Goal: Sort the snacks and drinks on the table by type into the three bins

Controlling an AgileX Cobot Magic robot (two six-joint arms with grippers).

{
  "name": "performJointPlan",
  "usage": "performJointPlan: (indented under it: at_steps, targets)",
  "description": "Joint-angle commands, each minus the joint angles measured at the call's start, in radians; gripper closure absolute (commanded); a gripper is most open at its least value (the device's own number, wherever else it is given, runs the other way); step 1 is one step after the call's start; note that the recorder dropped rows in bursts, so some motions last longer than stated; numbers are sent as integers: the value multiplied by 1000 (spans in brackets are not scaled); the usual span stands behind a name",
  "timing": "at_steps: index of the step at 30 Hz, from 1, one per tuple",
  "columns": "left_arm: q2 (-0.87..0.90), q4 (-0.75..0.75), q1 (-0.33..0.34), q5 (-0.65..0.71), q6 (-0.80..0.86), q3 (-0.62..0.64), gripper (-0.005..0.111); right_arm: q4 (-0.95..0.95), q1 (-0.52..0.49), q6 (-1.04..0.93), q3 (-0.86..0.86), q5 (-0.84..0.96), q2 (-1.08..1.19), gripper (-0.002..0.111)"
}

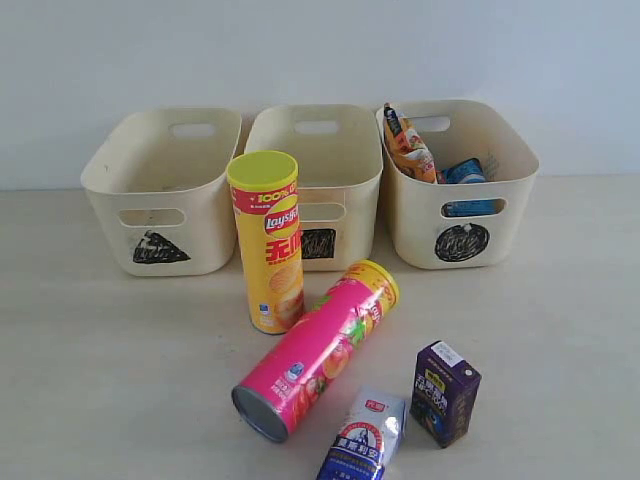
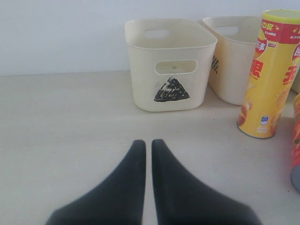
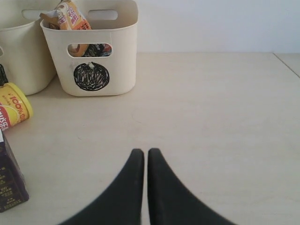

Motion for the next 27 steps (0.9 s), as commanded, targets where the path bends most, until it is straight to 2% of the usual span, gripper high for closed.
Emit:
performJointPlan:
  at_steps: [1, 12, 16, 21, 27]
  targets:
    - [-4, -5, 2, -8, -7, 3, 103, -4, -2, -7, 5, -3, -6, 108]
    - [-4, 0, 2, -26, 0, 3, 103, -4, -2, -7, 5, -3, -6, 108]
    - [-4, -60, 2, -128, -19, 3, 103, -4, -2, -7, 5, -3, -6, 108]
    - [-4, -140, 2, -330, -63, 3, 103, -4, -2, -7, 5, -3, -6, 108]
    - [-4, -115, 2, -565, -178, 3, 103, -2, -2, -5, 5, -3, -6, 108]
